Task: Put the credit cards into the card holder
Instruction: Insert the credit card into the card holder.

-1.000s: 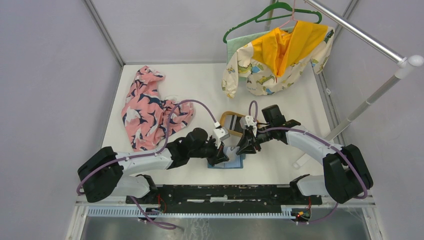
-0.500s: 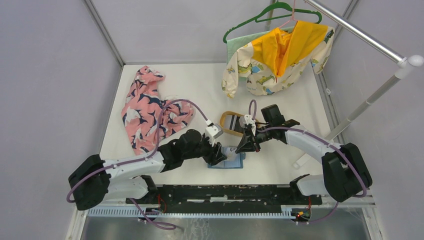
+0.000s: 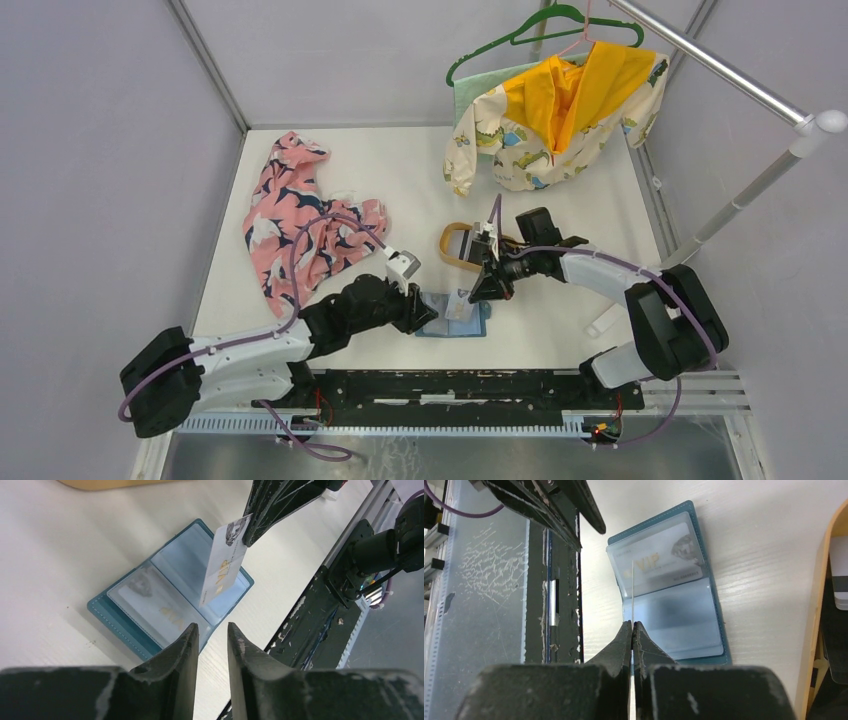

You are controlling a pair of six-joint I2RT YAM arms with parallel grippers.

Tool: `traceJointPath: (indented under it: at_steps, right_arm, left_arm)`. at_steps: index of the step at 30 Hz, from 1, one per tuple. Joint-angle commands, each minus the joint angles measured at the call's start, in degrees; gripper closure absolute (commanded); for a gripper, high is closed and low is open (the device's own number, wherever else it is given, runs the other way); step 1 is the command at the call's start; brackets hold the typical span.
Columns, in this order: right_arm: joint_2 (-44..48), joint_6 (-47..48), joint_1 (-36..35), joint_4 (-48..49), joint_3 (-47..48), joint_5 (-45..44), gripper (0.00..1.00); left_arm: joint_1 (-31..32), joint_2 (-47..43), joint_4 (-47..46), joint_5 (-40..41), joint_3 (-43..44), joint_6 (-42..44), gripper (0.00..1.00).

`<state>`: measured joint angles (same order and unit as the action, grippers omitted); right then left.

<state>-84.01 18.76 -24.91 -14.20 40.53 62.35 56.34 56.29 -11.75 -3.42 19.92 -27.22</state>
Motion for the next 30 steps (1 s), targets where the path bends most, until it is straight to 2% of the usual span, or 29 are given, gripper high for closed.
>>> traceJointPath:
  at_steps: [1,10,17,22,30]
  right_arm:
    - [0.2,-7.1,0.1,4.8,1.3,-2.8,1.0]
    - [-2.0,-14.6,1.2,9.5,-0.8,-4.2,1.0]
    - [-3.3,-18.1,1.2,9.8,-1.7,-7.1,1.0]
    - [-5.0,-18.7,1.3,9.0,-2.1,-8.9,1.0]
    - [-4.3,-25.2,1.2,12.4,-5.0,-12.7,1.0]
  left_arm:
    - [-0.1,3.6,-7.6,-0.6,0.1,-5.0,0.69]
    - [-0.1,12.7,-9.3,0.4,1.4,-5.1,0.83]
    - [0.0,17.6,-6.9,3.2,1.5,-4.8,0.91]
    - [0.3,18.8,-6.2,5.9,0.3,-5.2,0.93]
    - [1.1,20.7,-6.0,7.7,-0.2,-5.6,0.96]
